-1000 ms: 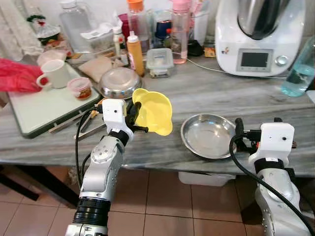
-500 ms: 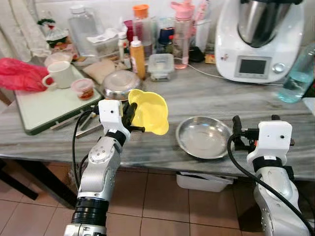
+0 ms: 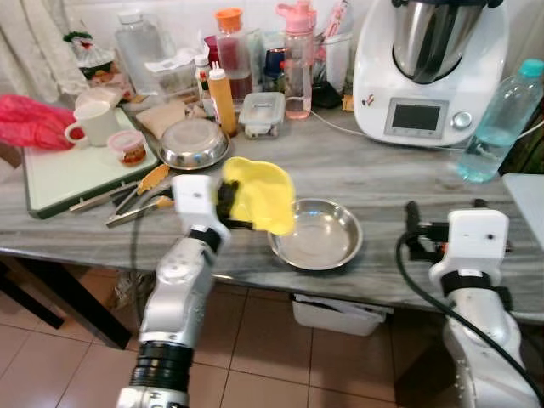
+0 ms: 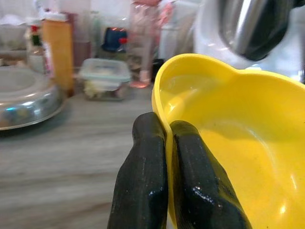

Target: Setting the table

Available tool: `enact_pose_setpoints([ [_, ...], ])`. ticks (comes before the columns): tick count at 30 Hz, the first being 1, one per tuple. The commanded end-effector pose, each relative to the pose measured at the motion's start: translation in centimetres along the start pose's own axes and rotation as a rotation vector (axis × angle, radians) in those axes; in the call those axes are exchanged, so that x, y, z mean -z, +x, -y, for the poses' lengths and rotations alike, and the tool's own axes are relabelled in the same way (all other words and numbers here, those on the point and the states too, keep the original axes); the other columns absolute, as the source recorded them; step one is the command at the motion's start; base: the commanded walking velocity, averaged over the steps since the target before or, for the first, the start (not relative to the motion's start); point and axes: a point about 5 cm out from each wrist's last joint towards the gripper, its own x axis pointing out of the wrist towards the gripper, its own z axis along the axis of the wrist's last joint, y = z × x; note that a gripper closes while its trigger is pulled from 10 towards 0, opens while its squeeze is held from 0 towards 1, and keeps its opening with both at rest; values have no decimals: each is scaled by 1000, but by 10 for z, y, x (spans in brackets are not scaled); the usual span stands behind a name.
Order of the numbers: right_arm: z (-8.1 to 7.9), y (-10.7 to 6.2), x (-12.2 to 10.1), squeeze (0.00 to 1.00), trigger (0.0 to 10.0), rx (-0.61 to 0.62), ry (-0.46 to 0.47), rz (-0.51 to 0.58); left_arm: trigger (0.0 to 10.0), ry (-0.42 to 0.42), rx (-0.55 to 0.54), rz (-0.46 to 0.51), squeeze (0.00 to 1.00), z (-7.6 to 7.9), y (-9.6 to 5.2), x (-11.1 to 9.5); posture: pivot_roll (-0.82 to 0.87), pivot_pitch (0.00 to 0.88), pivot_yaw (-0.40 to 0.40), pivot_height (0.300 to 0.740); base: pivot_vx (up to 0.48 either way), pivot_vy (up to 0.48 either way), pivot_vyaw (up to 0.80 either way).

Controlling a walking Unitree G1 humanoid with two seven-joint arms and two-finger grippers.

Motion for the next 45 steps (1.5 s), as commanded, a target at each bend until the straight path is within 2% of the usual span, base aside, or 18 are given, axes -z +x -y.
enact_pose_setpoints([
  [1, -4, 0, -2, 0, 10000, -19, 5, 8, 10000, 10, -23, 8, 0, -9, -2, -3, -153, 0, 71, 740, 0, -345, 0],
  [13, -4, 1, -2, 0, 10000, -19, 5, 10, 10000, 9, -22, 8, 0, -9, -1, -3, -153, 0, 71, 740, 0, -346, 0],
  [14, -8, 0, -4, 0, 10000, -36, 22, 19, 10000, 33, -65, -21, 0, -20, 19, -11, -158, 8, 90, 740, 0, 0, 0],
  [15, -8, 0, -4, 0, 10000, -36, 22, 19, 10000, 33, -65, -21, 0, -20, 19, -11, -158, 8, 90, 740, 0, 0, 0],
  [16, -12, -1, -6, 0, 10000, -52, 37, 27, 10000, 50, -109, -43, 0, -28, 35, -20, -158, 8, 90, 740, 0, 0, 0],
  [17, -12, -1, -6, 0, 10000, -52, 37, 27, 10000, 50, -109, -43, 0, -28, 35, -20, -158, 8, 90, 740, 0, 0, 0],
  [19, -20, -7, -10, 0, 10000, -105, 70, 43, 10000, 47, -155, -35, 0, -35, 56, -40, -171, 16, 104, 740, 0, 0, 0],
  [20, -23, -10, -10, 0, 10000, -122, 76, 47, 10000, 42, -155, -21, 0, -35, 59, -45, -175, 18, 106, 740, 0, 0, 0],
  [25, -24, -15, -9, 0, 10000, -126, 81, 40, 10000, 25, -151, -1, 0, -35, 61, -51, -184, 21, 111, 740, 0, 0, 0],
  [30, -22, -13, -9, 0, 10000, -122, 80, 39, 10000, 15, -168, -24, 0, -45, 64, -45, -180, 18, 106, 740, 0, 61, 0],
  [45, -23, -10, -8, 0, 10000, -115, 76, 37, 10000, 37, -181, 1, 0, -51, 59, -44, -161, 15, 95, 740, 0, 33, 0],
])
